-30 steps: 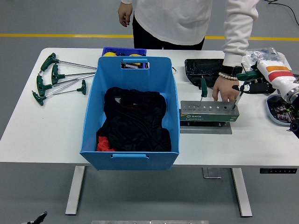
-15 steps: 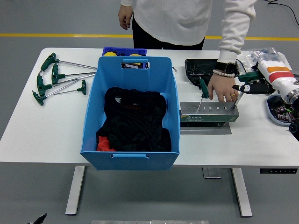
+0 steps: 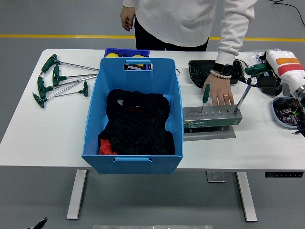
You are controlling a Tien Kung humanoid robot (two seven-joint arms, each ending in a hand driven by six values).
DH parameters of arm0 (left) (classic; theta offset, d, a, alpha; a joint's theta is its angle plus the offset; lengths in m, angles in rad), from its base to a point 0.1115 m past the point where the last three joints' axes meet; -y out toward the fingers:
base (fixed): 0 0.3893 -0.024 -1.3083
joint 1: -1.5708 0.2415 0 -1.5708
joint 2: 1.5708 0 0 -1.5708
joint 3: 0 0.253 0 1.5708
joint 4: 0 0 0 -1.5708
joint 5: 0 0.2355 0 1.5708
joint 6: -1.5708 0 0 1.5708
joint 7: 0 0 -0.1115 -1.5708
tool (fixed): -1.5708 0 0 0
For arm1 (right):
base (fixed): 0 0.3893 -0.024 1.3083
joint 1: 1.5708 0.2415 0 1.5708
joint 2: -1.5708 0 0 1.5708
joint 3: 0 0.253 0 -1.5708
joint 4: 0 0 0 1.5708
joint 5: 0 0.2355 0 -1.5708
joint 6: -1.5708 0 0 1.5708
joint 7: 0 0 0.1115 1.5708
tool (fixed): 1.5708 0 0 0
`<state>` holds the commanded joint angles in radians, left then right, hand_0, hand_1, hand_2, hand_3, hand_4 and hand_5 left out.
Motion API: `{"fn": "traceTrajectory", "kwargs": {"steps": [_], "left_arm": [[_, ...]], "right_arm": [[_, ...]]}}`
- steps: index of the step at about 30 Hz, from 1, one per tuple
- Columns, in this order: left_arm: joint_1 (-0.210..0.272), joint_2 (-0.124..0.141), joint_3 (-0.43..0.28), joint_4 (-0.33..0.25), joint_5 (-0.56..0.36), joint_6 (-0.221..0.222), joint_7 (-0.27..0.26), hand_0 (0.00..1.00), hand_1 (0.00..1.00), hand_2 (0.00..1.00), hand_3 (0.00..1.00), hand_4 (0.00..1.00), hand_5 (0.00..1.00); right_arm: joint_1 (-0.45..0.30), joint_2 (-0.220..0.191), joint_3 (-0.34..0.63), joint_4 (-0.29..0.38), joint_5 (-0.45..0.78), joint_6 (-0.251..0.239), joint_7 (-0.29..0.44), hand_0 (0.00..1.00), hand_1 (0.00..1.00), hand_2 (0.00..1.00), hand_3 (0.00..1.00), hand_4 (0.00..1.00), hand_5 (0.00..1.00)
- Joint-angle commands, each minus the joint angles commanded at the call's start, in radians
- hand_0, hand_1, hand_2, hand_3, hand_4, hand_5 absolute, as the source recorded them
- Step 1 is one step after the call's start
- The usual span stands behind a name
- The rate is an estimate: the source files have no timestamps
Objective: Lift tool from toolbox,place it in box,lift tool from toolbox,place it in box
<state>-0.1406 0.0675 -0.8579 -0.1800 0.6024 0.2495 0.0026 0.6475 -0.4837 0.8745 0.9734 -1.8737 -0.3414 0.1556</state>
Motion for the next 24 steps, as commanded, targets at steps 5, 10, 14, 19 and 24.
{"fn": "traceTrajectory", "kwargs": {"steps": [5, 10, 14, 19, 24], "left_arm": [[-0.001, 0.001, -0.001, 0.0, 0.0, 0.0, 0.0, 0.769, 0.784, 0.8, 0.708, 0.698, 0.573], [0.001, 0.002, -0.005, 0.0, 0.004, 0.0, 0.001, 0.769, 0.784, 0.799, 0.707, 0.697, 0.572], [0.002, 0.002, -0.008, 0.0, 0.006, 0.0, 0.0, 0.769, 0.784, 0.798, 0.707, 0.697, 0.572], [0.003, 0.003, -0.014, 0.0, 0.01, 0.001, 0.0, 0.769, 0.784, 0.798, 0.707, 0.697, 0.572], [0.005, 0.004, -0.017, 0.0, 0.011, 0.001, 0.0, 0.769, 0.784, 0.8, 0.707, 0.696, 0.571]], "right_arm": [[0.002, -0.013, 0.013, 0.032, 0.004, 0.003, -0.004, 0.002, 0.002, 0.002, 0.002, 0.958, 0.524], [0.003, -0.026, 0.027, 0.067, 0.014, 0.013, -0.008, 0.002, 0.002, 0.002, 0.002, 0.789, 0.488], [0.005, -0.038, 0.037, 0.099, 0.017, 0.028, -0.02, 0.002, 0.002, 0.002, 0.002, 0.754, 0.479], [0.008, -0.057, 0.051, 0.153, 0.05, 0.05, -0.042, 0.002, 0.002, 0.002, 0.002, 0.754, 0.479], [0.012, -0.073, 0.071, 0.206, 0.049, 0.053, -0.051, 0.006, 0.002, 0.002, 0.002, 0.691, 0.468]]}}
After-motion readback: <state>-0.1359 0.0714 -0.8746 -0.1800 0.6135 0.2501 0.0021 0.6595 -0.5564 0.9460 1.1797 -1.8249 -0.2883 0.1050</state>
